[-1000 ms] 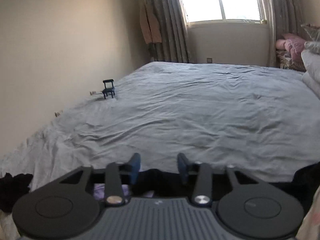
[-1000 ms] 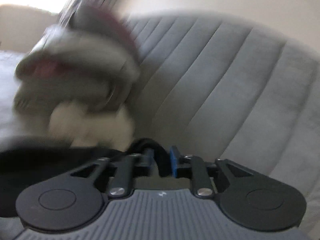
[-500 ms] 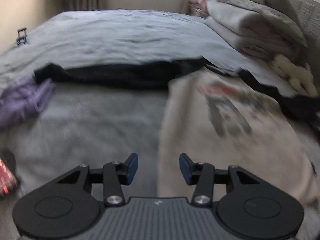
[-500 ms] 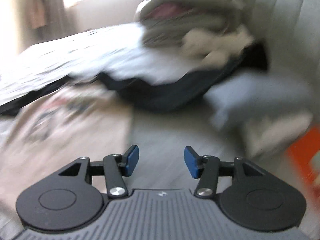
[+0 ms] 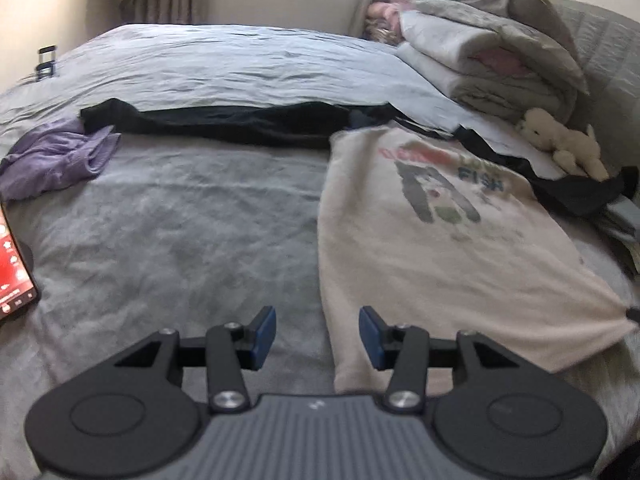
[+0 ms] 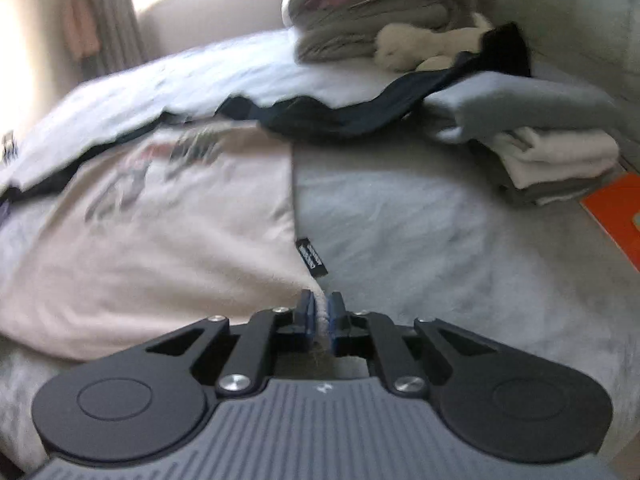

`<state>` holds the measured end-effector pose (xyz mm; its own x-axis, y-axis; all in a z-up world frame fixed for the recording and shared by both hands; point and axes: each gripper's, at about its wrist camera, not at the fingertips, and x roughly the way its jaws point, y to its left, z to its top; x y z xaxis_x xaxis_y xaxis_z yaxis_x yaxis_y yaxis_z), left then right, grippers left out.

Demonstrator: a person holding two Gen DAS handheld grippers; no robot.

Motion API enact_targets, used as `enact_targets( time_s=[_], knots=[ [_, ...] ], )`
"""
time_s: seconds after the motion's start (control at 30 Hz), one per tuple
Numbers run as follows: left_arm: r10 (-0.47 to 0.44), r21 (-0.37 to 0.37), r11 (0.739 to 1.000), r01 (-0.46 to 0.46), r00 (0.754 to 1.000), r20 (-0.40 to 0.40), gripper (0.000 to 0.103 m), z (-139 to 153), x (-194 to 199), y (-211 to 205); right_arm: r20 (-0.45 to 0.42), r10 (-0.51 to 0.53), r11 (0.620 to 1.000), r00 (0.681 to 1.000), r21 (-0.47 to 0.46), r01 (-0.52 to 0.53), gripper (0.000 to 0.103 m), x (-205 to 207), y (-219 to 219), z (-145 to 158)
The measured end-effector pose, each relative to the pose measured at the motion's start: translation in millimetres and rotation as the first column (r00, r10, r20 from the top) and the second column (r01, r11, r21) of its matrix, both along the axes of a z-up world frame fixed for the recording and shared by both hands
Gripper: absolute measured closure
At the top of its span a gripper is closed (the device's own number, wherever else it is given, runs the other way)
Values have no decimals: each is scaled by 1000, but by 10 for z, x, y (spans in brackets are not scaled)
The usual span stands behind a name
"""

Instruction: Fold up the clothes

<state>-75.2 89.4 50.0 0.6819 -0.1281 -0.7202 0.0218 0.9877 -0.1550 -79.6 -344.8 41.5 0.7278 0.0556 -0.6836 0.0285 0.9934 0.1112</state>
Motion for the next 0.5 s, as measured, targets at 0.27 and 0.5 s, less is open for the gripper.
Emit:
enact_targets(
  time_s=[0.27, 0.5],
  knots=[
    [-85, 11, 996, 85, 996, -15, 56, -82, -26, -151, 33, -2, 988, 999, -154, 7, 97, -5, 124, -14],
    [-109, 30, 993, 110, 994, -28, 57, -232, -27, -330, -47, 45, 994, 998, -102, -49, 82, 33, 167, -126]
  ],
)
